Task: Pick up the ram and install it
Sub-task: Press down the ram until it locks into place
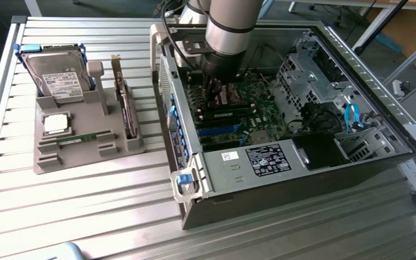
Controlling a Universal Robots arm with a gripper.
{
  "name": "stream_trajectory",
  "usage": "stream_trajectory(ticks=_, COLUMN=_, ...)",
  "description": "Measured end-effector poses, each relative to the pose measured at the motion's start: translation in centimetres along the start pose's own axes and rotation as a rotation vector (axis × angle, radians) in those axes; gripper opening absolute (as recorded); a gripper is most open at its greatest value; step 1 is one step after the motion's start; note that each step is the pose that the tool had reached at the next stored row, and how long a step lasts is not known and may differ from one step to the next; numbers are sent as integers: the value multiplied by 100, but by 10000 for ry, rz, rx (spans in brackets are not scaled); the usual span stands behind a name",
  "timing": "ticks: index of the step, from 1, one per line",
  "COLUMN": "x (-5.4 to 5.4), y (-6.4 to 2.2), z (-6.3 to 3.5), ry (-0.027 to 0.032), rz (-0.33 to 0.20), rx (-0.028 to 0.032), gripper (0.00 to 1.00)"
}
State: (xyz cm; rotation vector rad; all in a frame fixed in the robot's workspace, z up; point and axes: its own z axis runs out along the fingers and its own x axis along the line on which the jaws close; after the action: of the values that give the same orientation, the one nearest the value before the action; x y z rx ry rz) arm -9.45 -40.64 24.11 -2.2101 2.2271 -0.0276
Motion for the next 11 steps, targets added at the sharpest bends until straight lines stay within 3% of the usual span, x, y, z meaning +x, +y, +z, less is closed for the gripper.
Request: stream_trajectory(ticks=11, x=2, y=0, z=19, ry=-3, rz=0, rx=2, gripper=11)
